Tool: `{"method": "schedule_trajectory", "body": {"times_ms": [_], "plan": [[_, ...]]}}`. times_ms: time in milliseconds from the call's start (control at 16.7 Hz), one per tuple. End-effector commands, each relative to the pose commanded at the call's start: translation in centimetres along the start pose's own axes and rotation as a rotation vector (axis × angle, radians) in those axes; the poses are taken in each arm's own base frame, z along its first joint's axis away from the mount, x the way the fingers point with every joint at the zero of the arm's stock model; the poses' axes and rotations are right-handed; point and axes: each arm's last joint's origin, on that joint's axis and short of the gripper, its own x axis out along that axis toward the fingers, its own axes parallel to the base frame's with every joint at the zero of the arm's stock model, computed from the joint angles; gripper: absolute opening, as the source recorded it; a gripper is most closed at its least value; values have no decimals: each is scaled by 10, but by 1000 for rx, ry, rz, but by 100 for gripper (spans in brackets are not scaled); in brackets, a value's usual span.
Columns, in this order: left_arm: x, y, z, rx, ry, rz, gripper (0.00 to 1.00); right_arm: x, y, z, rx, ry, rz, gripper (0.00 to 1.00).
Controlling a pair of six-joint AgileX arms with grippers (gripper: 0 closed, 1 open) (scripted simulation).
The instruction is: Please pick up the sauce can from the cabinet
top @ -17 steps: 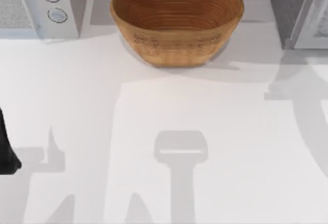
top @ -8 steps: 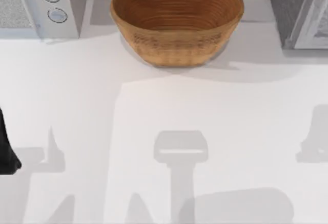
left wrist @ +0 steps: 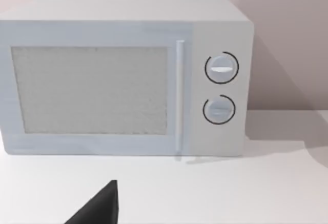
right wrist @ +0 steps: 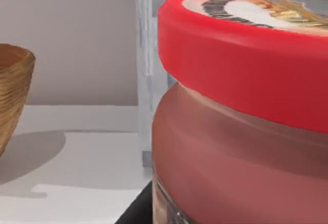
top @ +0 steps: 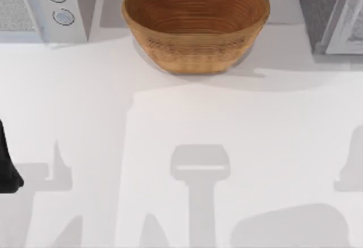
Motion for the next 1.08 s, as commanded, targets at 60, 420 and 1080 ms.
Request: {"method": "schedule_trajectory", "body": {"times_ms": [60,420,1080], "plan": [[0,0,0,0,0,0,100,0,0,0,0,0,0,0],[0,0,0,0,0,0,100,6,0,-6,8,44,17,0],[0,0,0,0,0,0,100,43,2,-9,57,154,161,0]]}}
